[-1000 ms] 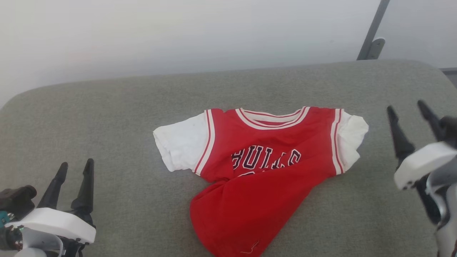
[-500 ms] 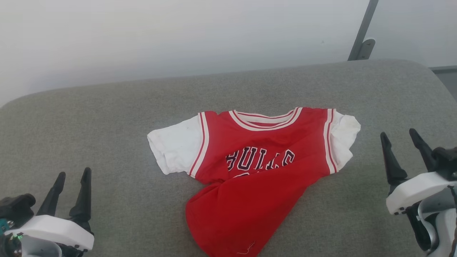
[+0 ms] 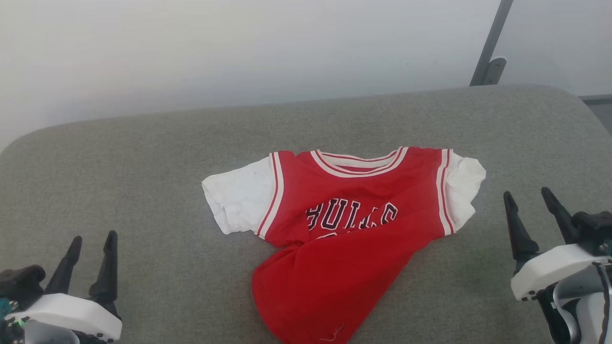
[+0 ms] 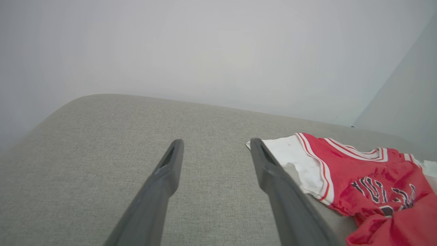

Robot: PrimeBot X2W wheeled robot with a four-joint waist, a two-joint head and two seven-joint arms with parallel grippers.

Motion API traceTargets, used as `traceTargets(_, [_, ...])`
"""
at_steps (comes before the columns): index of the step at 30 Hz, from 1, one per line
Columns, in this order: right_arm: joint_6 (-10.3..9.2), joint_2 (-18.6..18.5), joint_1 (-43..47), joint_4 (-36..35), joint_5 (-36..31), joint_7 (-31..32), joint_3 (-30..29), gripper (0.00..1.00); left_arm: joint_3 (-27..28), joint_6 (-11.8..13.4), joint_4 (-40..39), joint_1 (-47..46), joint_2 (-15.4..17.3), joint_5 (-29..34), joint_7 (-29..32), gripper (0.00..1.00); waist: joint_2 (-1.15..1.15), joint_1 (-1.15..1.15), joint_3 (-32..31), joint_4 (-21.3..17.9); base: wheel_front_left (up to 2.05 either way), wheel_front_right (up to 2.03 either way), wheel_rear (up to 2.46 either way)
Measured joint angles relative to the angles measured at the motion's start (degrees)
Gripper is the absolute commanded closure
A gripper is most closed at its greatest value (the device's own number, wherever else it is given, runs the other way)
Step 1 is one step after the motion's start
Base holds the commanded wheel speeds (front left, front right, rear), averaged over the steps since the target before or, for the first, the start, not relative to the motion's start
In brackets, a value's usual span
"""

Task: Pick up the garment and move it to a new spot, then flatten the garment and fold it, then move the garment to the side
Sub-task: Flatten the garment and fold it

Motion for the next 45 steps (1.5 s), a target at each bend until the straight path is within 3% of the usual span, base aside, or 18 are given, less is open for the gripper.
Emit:
traceTargets(8, [0.00,0.4,0.4,0.2,0.5,-0.5,0.4,0.00,-1.8,-0.5,2.1,-2.9,1.4,2.3,-0.3,0.00,0.00,0.00,-0.1,-0.1,0.00,0.00,0.00])
traceTargets(12, [0.00,0.6,0.4,0.3,0.5,-0.6,0.9,0.00,-3.8,-1.6,2.7,-6.5,2.7,3.2,2.7,0.00,0.00,0.00,0.0,-0.5,0.00,0.00,0.00])
traceTargets(20, [0.00,0.9,-2.2,0.5,0.6,-1.4,3.7,0.00,-8.8,-3.7,4.7,-17.6,5.3,1.4,12.0,0.00,0.00,0.00,2.0,-2.9,0.00,0.00,0.00])
traceTargets(32, [0.00,1.6,-6.8,2.8,1.7,-3.7,6.4,0.00,-20.7,-4.2,11.2,-32.4,9.6,-3.7,27.5,0.00,0.00,0.00,9.3,-7.5,0.00,0.00,0.00])
traceTargets(39, [0.00,2.0,-8.9,4.1,2.1,-4.8,7.5,0.00,-26.3,-4.2,17.8,-38.6,10.0,-6.3,36.3,0.00,0.00,0.00,13.8,-9.5,0.00,0.00,0.00])
traceTargets(45, [0.00,2.3,-10.8,5.3,2.4,-4.9,8.7,0.00,-27.8,-4.1,25.7,-44.2,9.1,-6.3,42.1,0.00,0.00,0.00,17.0,-10.4,0.00,0.00,0.00])
